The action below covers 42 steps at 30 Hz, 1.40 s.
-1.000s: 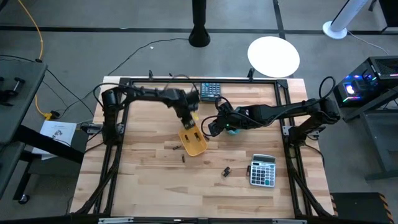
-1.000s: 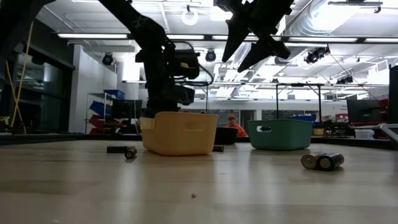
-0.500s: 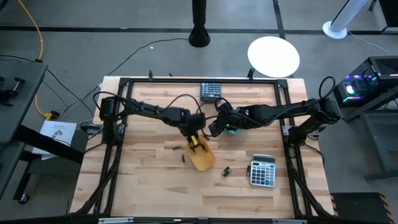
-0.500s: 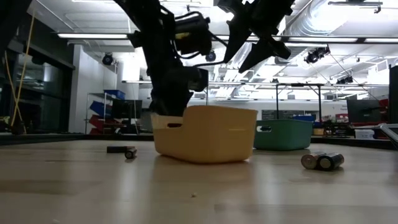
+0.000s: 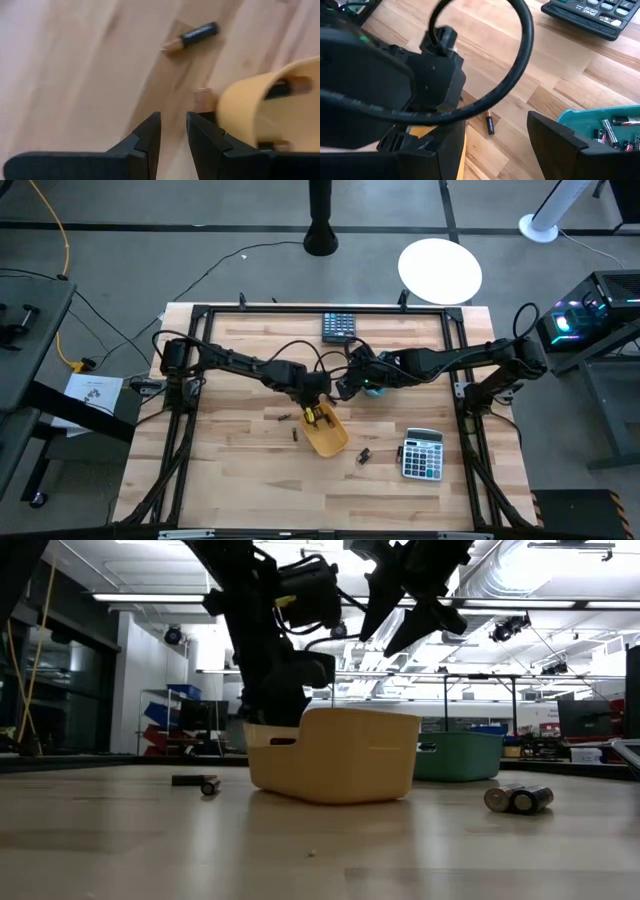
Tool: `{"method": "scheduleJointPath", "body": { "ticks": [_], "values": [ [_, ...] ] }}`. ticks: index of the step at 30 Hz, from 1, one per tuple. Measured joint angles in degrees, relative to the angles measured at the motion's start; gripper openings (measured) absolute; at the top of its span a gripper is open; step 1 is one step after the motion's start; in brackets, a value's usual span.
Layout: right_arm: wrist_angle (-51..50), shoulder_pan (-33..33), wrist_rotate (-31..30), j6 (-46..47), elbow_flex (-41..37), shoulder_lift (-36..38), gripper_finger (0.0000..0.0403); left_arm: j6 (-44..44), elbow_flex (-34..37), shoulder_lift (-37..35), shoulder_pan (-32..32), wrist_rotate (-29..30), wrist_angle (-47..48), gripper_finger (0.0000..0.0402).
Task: Sort batteries
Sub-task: Put the black battery into the yellow bin
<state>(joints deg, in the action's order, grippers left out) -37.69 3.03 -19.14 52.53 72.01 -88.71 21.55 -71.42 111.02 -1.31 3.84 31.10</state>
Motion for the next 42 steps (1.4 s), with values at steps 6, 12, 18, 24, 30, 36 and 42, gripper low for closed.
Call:
{"method": "scheduleJointPath", "body": {
  "ticks": [6,12,18,24,30,36,42],
  "values": [
    [0.2,0.0,0.0,0.0,0.0,0.0,0.0208,3.3,1.4,0.0,-0.9,-6.7,-2.4,0.0085],
    [0.2,0.0,0.0,0.0,0.0,0.0,0.0208,3.3,1.4,0.0,-0.3,-8.6,-4.7,0.0085],
    [0.1,0.0,0.0,-0.1,0.0,0.0,0.0208,2.9,1.4,1.8,0.6,-7.7,-4.2,0.0085],
    [0.1,0.0,0.0,-0.1,0.0,0.0,0.0208,2.4,1.1,3.3,1.4,-6.4,-3.9,0.0085],
    [0.2,0.1,0.0,-0.1,0.0,0.0,0.0208,-1.2,1.2,2.4,0.9,1.0,0.6,0.0085],
    [0.2,0.0,-0.2,-0.1,0.0,0.0,0.0208,-2.7,1.5,0.1,-0.6,-0.7,2.0,0.0085],
    [0.2,0.0,-0.1,-0.3,0.0,0.0,0.0208,-3.1,1.5,-3.7,-0.7,-1.2,1.2,0.0085]
  ]
}}
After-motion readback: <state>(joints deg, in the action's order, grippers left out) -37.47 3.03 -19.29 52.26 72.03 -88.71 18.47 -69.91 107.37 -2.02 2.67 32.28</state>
